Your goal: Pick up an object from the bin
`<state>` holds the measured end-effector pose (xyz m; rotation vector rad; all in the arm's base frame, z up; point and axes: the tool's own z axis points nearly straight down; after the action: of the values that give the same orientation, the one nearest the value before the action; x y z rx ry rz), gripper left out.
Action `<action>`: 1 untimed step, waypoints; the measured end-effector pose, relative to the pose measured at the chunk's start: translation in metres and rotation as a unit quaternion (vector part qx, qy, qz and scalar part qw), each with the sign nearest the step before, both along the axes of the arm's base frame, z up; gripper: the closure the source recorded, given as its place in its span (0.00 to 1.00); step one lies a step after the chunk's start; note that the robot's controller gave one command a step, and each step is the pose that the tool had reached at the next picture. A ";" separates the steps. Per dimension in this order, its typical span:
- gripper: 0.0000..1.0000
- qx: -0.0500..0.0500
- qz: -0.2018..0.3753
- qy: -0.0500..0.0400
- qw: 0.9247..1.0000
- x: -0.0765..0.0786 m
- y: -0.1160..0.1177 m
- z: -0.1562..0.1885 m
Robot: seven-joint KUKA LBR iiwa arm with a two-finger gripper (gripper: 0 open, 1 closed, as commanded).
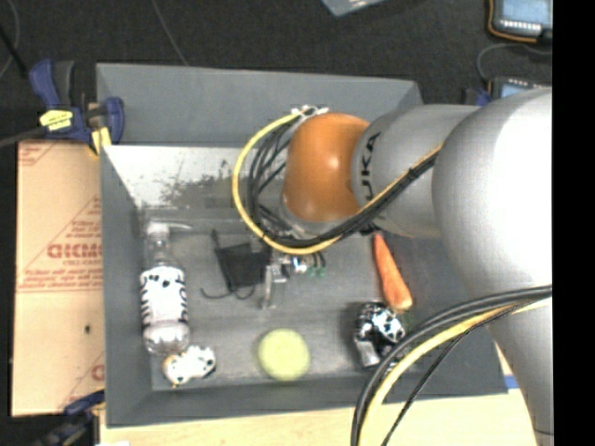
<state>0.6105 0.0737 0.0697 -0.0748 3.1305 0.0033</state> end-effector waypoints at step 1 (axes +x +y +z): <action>1.00 0.000 0.116 0.000 0.993 0.015 0.017 0.002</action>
Offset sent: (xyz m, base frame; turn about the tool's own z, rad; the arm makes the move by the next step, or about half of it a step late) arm 0.0000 0.0000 0.0000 0.0000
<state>0.6254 0.0907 0.0716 -0.4367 3.1002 0.0039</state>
